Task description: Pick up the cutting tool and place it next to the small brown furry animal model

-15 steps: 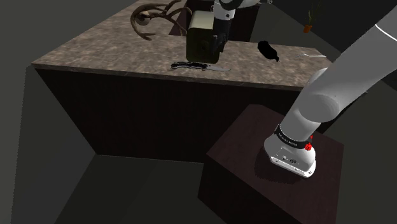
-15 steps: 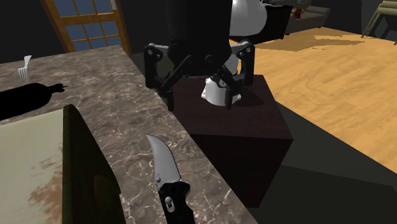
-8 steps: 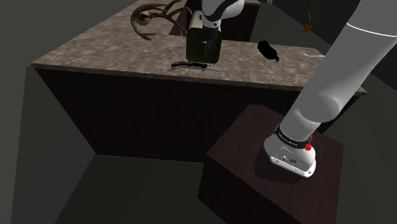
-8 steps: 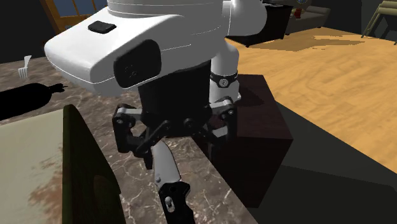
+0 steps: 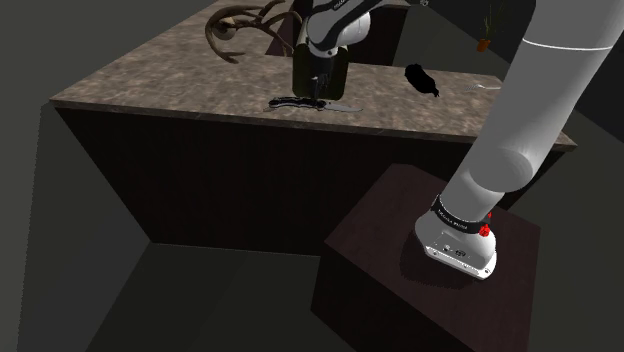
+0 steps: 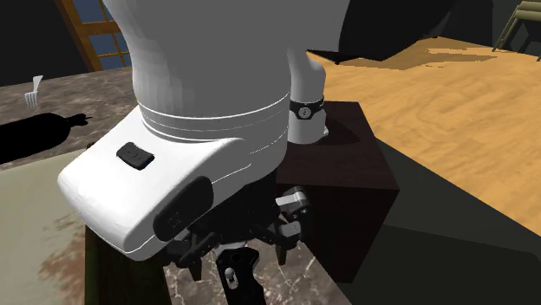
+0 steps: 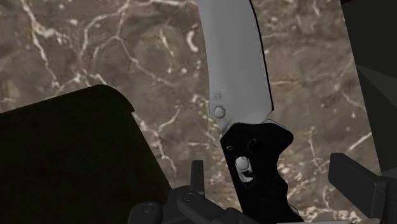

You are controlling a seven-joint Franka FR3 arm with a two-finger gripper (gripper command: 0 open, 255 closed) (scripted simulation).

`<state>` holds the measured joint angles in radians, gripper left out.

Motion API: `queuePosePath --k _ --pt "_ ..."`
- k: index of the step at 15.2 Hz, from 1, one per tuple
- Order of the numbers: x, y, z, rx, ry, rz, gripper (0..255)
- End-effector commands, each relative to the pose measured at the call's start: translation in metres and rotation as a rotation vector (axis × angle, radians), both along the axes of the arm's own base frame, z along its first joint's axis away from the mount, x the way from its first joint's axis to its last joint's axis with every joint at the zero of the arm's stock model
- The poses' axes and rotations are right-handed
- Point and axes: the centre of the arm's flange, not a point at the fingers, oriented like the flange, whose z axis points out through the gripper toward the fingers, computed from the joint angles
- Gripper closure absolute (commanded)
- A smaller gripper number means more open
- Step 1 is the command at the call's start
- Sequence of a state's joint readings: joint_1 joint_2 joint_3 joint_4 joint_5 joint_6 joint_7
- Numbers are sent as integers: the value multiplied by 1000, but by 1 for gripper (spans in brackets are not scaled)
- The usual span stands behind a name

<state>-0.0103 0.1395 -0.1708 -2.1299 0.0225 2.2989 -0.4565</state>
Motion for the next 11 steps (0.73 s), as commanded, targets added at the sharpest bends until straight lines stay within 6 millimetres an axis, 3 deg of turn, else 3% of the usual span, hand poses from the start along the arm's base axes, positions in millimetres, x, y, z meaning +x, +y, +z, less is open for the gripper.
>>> queuePosePath --k 1,9,10,11 --pt "0 -3 -14 -1 5 -4 0" --pt "0 -3 -17 -1 5 -4 0" --pt "0 -3 -17 -2 5 -4 255" --pt "1 -3 -16 -2 5 -4 255"
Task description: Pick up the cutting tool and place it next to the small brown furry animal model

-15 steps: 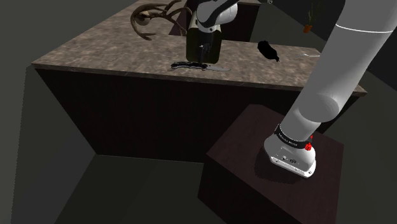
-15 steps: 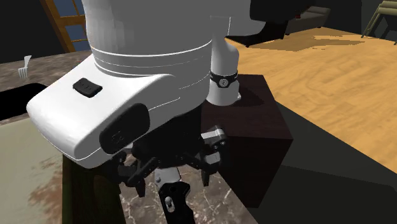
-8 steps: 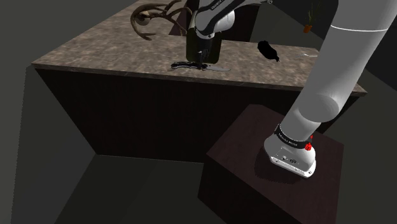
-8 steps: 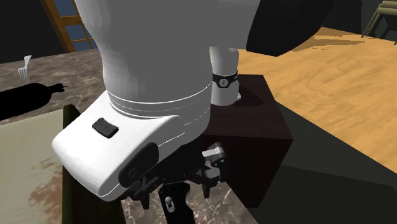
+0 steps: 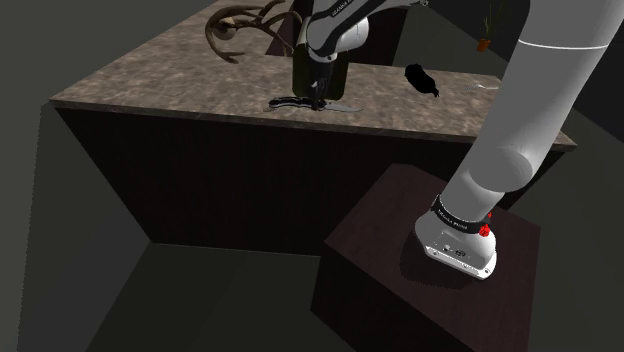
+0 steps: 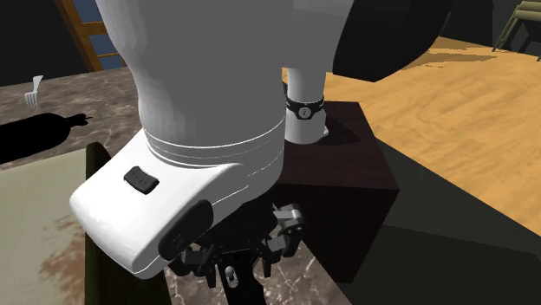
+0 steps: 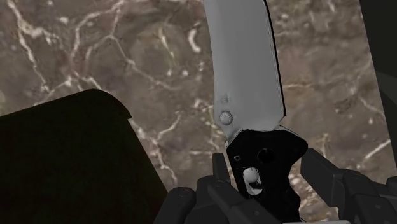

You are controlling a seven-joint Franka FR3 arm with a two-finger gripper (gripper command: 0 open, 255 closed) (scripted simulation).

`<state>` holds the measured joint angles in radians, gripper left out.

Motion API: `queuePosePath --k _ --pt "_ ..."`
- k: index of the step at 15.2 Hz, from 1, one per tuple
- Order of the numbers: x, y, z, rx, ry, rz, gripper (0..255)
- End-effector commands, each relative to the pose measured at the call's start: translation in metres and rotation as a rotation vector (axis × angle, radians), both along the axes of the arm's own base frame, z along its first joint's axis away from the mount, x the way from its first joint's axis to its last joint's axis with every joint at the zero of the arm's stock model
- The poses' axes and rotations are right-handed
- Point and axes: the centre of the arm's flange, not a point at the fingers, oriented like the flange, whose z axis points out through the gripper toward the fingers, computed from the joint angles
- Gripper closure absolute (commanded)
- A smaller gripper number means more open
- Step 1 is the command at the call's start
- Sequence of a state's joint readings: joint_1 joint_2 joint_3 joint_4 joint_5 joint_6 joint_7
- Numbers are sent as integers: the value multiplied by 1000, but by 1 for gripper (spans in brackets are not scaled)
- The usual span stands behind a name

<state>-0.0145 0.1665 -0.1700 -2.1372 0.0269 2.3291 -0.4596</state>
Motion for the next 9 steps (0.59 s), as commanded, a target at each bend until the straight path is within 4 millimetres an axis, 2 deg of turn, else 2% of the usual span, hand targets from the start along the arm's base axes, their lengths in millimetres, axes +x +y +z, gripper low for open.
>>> queuePosePath --k 1,8,9 --pt "0 -1 -1 0 1 -1 255" --pt "-1 -1 -2 0 1 -1 255" --pt "-1 -1 3 0 1 -1 255"
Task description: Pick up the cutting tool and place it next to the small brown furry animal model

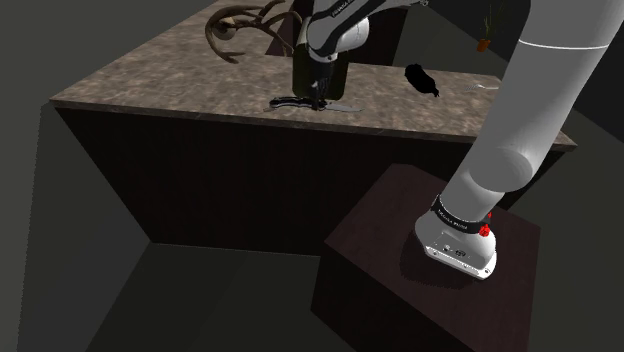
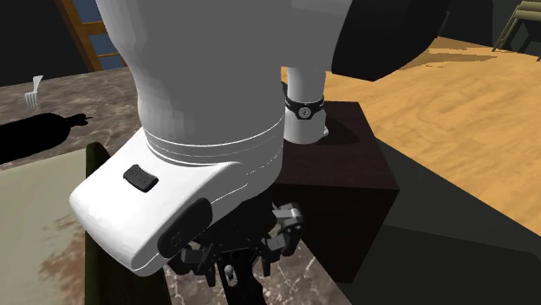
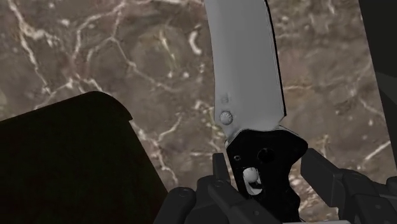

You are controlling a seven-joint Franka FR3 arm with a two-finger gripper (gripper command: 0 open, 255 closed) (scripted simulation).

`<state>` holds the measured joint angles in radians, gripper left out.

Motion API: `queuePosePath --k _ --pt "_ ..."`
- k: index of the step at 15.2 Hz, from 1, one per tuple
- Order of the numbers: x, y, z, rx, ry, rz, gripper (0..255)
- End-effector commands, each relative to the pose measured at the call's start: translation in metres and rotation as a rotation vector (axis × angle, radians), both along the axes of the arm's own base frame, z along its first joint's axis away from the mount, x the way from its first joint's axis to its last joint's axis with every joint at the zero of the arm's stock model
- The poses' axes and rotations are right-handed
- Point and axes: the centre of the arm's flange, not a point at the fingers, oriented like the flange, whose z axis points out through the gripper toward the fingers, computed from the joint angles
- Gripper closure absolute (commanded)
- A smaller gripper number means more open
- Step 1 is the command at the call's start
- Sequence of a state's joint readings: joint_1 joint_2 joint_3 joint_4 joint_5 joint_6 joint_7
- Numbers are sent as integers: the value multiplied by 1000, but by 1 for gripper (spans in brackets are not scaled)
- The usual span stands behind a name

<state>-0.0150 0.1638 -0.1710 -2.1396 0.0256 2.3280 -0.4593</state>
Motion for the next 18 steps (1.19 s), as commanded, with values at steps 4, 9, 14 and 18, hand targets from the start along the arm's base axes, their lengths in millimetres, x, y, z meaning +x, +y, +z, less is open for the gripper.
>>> queuePosePath --k 4,9,14,18 --pt "0 0 24 0 0 0 255" --pt "0 0 50 0 0 0 255" --pt "0 0 77 0 0 0 255" --pt "0 0 98 0 0 0 255"
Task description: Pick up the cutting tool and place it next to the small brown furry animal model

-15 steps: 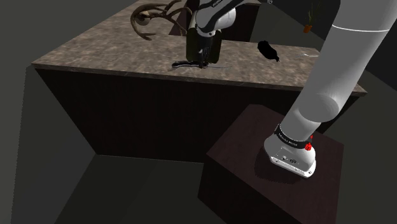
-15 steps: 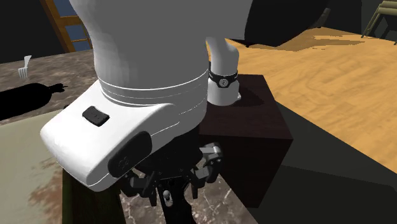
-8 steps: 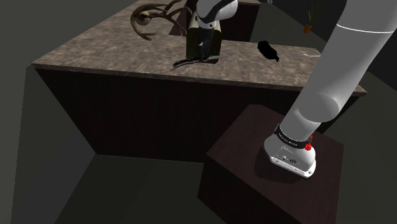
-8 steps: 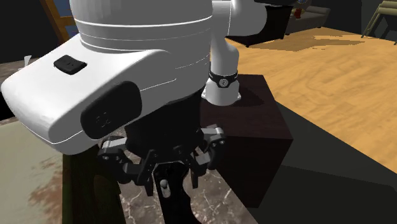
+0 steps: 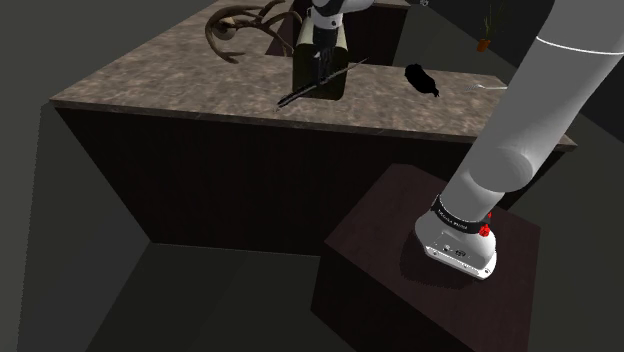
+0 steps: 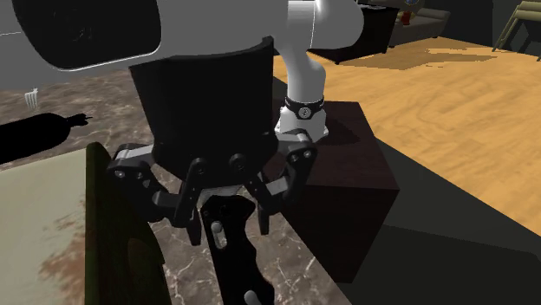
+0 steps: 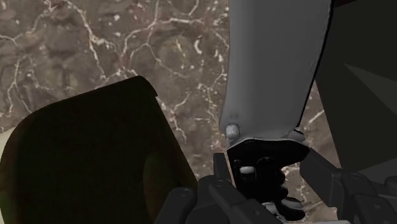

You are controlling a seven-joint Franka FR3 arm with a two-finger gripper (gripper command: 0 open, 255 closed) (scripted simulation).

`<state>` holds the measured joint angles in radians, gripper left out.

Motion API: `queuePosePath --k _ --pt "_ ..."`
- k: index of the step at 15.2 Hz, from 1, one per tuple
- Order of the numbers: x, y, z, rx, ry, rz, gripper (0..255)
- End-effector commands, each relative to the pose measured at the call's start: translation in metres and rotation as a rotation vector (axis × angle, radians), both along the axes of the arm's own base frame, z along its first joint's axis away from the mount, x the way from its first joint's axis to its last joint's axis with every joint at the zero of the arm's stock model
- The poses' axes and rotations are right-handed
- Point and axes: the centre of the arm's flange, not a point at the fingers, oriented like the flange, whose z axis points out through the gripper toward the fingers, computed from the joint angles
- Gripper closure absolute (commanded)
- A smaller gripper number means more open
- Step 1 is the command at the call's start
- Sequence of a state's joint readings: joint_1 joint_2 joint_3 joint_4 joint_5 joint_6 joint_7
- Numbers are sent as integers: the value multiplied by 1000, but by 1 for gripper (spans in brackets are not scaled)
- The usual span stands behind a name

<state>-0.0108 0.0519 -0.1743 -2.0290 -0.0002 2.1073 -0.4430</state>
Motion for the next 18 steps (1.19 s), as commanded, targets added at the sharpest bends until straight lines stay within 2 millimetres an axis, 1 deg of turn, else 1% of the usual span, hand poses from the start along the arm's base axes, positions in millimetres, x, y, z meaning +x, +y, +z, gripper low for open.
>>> queuePosePath --k 1,8,9,18 --pt "-1 0 11 0 0 0 255" --pt "-1 0 48 0 0 0 255" --pt "-1 0 51 0 0 0 255" --pt "-68 -97 51 0 0 0 255"
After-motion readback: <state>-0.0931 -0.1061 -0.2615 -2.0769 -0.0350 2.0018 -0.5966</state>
